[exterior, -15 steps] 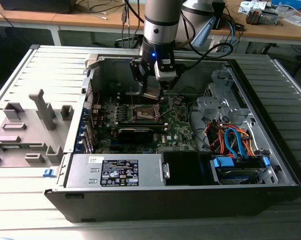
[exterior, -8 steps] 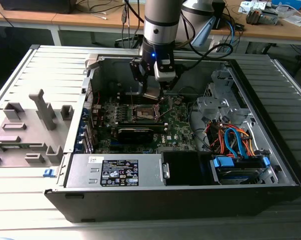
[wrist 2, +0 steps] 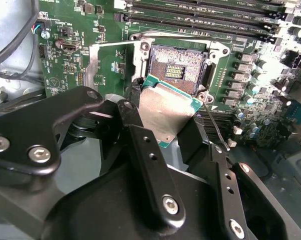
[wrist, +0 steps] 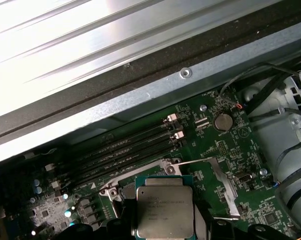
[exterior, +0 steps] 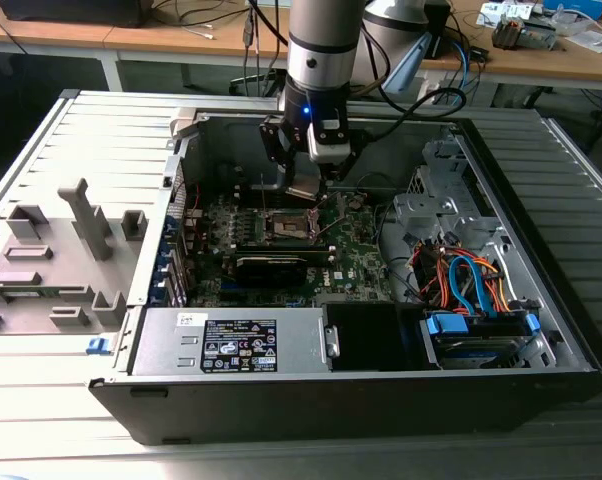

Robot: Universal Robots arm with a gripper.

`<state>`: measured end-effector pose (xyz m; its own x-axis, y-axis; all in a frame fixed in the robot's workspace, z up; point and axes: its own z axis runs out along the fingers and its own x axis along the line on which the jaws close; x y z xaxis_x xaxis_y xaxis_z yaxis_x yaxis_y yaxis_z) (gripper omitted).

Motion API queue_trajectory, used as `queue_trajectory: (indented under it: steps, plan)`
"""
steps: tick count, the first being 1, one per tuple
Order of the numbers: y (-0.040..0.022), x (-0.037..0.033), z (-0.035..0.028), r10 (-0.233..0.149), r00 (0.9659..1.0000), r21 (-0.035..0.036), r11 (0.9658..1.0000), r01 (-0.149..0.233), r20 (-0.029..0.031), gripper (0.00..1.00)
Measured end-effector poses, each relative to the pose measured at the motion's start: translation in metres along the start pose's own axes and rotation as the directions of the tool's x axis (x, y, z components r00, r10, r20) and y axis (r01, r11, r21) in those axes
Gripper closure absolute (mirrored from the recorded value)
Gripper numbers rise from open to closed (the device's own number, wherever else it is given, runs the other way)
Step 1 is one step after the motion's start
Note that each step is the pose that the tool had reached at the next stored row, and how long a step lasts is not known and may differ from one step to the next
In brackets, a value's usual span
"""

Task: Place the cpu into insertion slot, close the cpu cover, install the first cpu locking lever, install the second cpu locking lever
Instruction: 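Place the cpu into insertion slot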

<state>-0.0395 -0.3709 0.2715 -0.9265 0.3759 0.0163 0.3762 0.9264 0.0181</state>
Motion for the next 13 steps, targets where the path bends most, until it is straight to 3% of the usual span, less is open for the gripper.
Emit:
queue_trajectory:
  steps: [13]
  plan:
    - [0.0000, 0.0000, 0.0010, 0.016, 0.9999, -0.0003, 0.9999, -0.016, 0.0003, 0.45]
